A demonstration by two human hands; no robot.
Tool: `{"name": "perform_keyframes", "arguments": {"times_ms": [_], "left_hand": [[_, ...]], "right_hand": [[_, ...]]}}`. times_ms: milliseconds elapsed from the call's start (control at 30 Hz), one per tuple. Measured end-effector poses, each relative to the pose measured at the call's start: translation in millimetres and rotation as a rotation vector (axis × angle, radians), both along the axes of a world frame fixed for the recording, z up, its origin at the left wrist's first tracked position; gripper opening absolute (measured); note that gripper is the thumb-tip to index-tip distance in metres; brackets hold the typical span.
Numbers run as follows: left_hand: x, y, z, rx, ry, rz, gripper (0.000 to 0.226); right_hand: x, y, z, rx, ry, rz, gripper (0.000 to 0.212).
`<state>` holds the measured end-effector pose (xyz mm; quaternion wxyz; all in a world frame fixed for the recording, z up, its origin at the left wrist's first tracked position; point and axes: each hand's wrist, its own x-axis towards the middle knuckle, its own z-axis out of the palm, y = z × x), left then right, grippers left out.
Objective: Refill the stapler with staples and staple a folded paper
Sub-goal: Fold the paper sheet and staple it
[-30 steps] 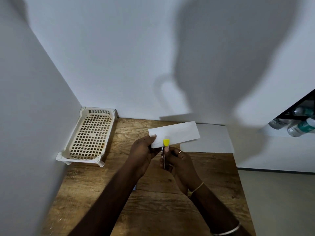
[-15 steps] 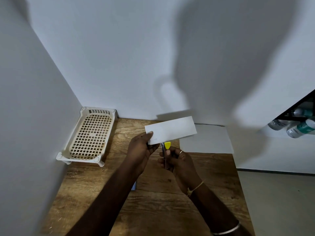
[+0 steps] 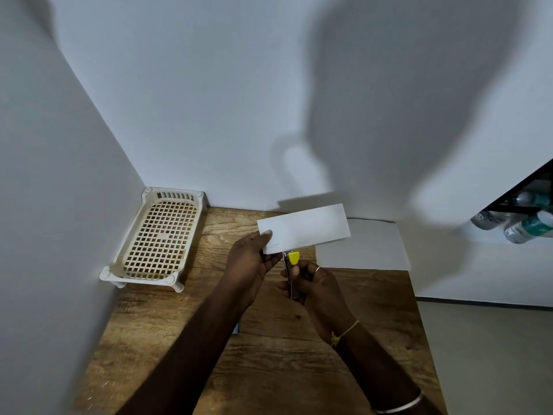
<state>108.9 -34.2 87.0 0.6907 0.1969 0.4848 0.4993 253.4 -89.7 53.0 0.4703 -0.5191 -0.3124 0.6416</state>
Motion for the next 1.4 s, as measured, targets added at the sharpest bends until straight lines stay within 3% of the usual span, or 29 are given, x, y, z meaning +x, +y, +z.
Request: {"name": "perform_keyframes", "arguments": {"times_ms": [333,800,967,1100,1400], "left_hand": [[5.0,-8.3,-3.7,0.087,0.106,-0.076,0.021],[12.7,-13.6,-7.5,0.059,0.003,-0.103,0.023],[12.5,-13.3,-10.1,0.074,0.001,-0.133,0.024],[12.8,-14.1,-12.5,0.099,0.007,-0.161,0.022],[11.3,-18.7,-21.9,0.301,0.217,-0.221,0.030]], "right_hand": [[-4.1,3.6,2.1,0.018,0.039,-0.003,0.035],[-6.7,5.6,2.9,0.006,-0.006,-0.079,0.035],[-5.2,7.1,1.6,-0.010,-0.018,-0.114,0.013],[-5.8,8.0,-0.1,-0.013,-0.042,-0.147,0.016],[-7.0,10.8,-2.3,-0.067,-0.078,-0.186,0.011]]}}
